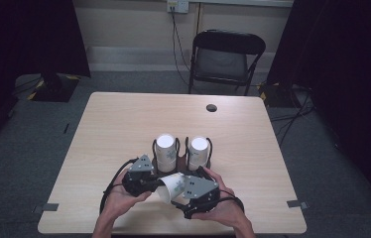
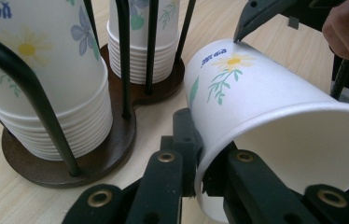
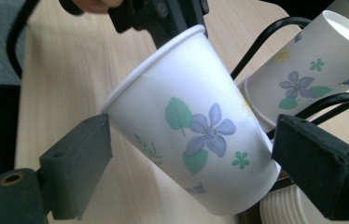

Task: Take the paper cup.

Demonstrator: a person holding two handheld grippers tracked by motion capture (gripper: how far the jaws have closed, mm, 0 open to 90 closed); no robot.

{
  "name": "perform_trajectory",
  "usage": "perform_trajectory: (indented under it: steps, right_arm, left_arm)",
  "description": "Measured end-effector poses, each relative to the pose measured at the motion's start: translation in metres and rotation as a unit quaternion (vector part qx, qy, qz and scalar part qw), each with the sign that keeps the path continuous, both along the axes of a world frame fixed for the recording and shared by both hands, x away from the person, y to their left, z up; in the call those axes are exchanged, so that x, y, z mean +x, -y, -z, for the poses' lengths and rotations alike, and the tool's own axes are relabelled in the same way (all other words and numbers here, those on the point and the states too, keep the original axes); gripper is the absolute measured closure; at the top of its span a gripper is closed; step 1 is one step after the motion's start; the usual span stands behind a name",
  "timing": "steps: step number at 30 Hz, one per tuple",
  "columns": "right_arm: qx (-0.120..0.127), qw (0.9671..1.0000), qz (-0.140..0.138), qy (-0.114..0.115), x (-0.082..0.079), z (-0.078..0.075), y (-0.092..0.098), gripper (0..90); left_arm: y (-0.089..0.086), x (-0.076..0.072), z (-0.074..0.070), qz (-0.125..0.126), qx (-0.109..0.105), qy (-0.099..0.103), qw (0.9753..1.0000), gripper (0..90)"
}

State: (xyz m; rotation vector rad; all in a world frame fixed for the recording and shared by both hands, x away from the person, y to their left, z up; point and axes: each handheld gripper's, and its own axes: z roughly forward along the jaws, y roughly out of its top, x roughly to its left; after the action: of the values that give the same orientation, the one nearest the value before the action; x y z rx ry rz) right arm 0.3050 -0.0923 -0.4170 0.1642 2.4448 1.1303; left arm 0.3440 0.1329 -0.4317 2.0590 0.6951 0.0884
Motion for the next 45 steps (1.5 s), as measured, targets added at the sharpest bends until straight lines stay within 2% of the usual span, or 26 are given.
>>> perform_trajectory:
  steps: [3,4,6,10,12,20,25,27,29,33,35,36,38,45]
  right_arm:
    - [-0.014,0.9997,0.004,0.019,-0.001,0.004,-0.003,10.5]
    - [-0.018,0.9996,0.005,0.021,-0.001,0.005,-0.003,10.3]
    - [-0.025,0.9992,0.007,0.030,-0.001,0.007,-0.005,10.2]
    - [-0.042,0.9980,0.014,0.045,-0.003,0.010,-0.010,11.0]
    - [-0.048,0.9971,0.014,0.057,-0.002,0.012,-0.012,10.8]
    - [-0.057,0.9942,0.022,0.088,-0.001,0.014,-0.022,12.9]
    - [-0.085,0.9900,0.018,0.111,-0.007,0.016,-0.030,17.6]
    - [-0.099,0.9879,0.007,0.119,-0.007,0.017,-0.034,18.3]
    - [-0.104,0.9868,0.009,0.124,-0.008,0.019,-0.035,18.5]
    - [-0.100,0.9868,0.008,0.127,-0.008,0.020,-0.035,19.8]
    - [-0.090,0.9879,0.013,0.125,-0.008,0.019,-0.034,20.9]
    - [-0.079,0.9894,0.019,0.120,-0.009,0.019,-0.033,21.6]
    - [-0.060,0.9914,0.019,0.115,-0.008,0.018,-0.028,25.4]
    - [-0.038,0.9929,0.031,0.109,-0.006,0.016,-0.023,26.3]
  left_arm:
    - [0.000,0.004,0.000,0.000,-0.003,-0.020,0.9998,86.9]
    - [-0.001,0.005,0.000,0.001,-0.001,-0.021,0.9998,86.9]
    - [0.000,0.007,0.001,0.002,-0.007,-0.039,0.9992,86.9]
    - [0.000,0.008,0.001,-0.001,-0.003,-0.046,0.9989,86.9]
    - [0.002,0.009,0.000,-0.002,-0.011,-0.056,0.9984,86.8]
    - [0.004,0.009,-0.007,-0.011,0.001,-0.056,0.9984,86.7]
    - [0.009,0.010,-0.007,-0.009,0.022,-0.064,0.9977,86.5]
    - [0.010,0.010,-0.006,-0.009,0.026,-0.068,0.9973,86.4]
    - [0.010,0.010,-0.006,-0.011,0.031,-0.069,0.9971,86.4]
    - [0.010,0.010,-0.007,-0.017,0.026,-0.074,0.9968,86.1]
    - [0.011,0.010,-0.008,-0.024,0.017,-0.075,0.9968,85.3]
    - [0.011,0.009,-0.008,-0.022,0.015,-0.074,0.9969,85.3]
    - [0.010,0.009,-0.009,-0.028,-0.003,-0.073,0.9969,85.1]
    - [0.011,0.008,-0.011,-0.035,-0.011,-0.066,0.9971,82.6]
